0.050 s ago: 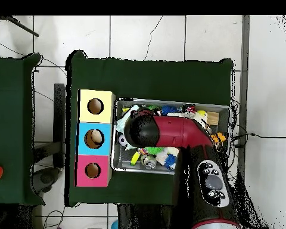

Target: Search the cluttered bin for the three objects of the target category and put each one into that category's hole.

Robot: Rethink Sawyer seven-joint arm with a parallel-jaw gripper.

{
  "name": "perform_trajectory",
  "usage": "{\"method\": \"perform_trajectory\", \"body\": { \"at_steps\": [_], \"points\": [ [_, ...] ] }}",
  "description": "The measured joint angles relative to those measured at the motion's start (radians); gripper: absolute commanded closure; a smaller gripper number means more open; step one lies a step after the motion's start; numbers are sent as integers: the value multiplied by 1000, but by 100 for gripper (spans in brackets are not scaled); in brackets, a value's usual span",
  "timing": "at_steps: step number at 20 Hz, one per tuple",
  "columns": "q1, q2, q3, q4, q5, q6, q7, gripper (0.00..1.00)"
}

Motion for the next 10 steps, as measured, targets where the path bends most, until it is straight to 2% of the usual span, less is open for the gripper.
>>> {"method": "perform_trajectory", "body": {
  "at_steps": [10],
  "points": [
    [0, 20, -5, -1, 0, -7, 0, 0]
  ]
}}
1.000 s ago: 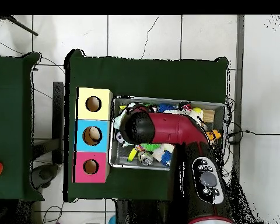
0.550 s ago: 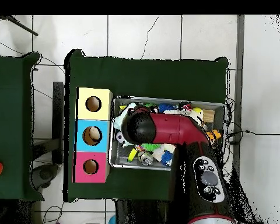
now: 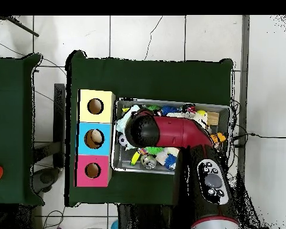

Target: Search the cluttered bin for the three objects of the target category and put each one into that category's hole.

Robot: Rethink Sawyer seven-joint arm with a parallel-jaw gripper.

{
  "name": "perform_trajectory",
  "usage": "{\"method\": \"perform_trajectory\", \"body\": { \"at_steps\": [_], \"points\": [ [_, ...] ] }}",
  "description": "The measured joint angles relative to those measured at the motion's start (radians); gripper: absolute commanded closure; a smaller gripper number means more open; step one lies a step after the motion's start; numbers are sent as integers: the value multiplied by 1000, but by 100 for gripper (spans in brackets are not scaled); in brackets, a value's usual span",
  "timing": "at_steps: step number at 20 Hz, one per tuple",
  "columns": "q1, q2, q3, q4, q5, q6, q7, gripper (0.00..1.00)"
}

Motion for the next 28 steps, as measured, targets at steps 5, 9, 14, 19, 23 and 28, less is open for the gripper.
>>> {"method": "perform_trajectory", "body": {
  "at_steps": [5, 9, 14, 19, 23, 28],
  "points": [
    [1, 28, -7, 0, 0, -11, 0, 0],
    [2, 55, -15, 0, 0, -34, 0, 0],
    [10, 85, -33, -1, 0, -70, 0, 0],
    [54, 108, -90, -3, 0, -108, 0, 0],
    [110, 121, -158, -17, 1, -126, 0, 0],
    [175, 124, -229, -34, 1, -127, 1, 0]
  ]
}}
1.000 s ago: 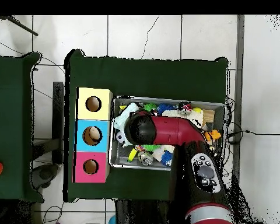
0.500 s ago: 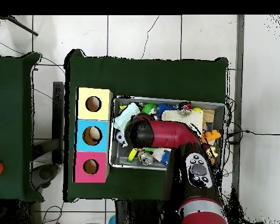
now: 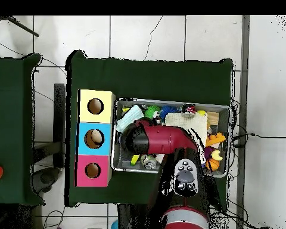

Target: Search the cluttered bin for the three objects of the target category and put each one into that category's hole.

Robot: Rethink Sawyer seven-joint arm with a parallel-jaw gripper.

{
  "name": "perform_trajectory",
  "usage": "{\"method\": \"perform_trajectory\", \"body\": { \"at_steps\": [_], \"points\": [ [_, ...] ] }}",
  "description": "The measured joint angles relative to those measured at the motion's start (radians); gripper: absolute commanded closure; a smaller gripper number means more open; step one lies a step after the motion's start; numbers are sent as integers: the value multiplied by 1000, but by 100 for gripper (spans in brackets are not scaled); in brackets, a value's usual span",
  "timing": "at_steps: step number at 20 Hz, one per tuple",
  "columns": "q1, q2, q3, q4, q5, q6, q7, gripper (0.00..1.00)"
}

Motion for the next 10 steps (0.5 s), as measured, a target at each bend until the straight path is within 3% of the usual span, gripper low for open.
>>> {"method": "perform_trajectory", "body": {
  "at_steps": [10],
  "points": [
    [82, -15, -84, -8, 26, 0, 0, 0]
  ]
}}
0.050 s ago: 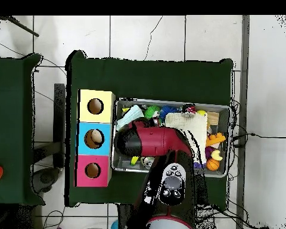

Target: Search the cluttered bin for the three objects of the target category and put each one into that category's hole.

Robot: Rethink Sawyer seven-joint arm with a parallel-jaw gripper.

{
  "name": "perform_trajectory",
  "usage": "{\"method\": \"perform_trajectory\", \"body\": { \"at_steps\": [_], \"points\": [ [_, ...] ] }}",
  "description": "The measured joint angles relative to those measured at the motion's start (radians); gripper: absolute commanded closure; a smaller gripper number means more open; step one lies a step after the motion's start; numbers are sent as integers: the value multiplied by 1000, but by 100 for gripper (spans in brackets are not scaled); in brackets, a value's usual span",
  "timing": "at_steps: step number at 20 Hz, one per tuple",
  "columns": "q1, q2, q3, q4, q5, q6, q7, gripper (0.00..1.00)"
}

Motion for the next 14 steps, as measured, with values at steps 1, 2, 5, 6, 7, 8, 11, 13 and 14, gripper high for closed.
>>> {"method": "perform_trajectory", "body": {
  "at_steps": [1, 2, 5, 6, 7, 8, 11, 13, 14],
  "points": [
    [3, -1, -4, 0, 6, 0, 0, 0],
    [3, -1, -5, 0, 10, 0, 0, 0],
    [-2, -1, -6, 0, 20, 0, 0, 0],
    [-5, -1, -6, 0, 24, 0, 0, 0],
    [-10, -1, -5, 0, 29, 0, 0, 0],
    [-23, -1, -2, 0, 39, 0, 0, 0],
    [-42, -1, 6, 0, 46, 0, 0, 0],
    [-68, -2, 18, 1, 49, 0, 0, 0],
    [-74, -3, 21, 2, 49, 0, 0, 0]
  ]
}}
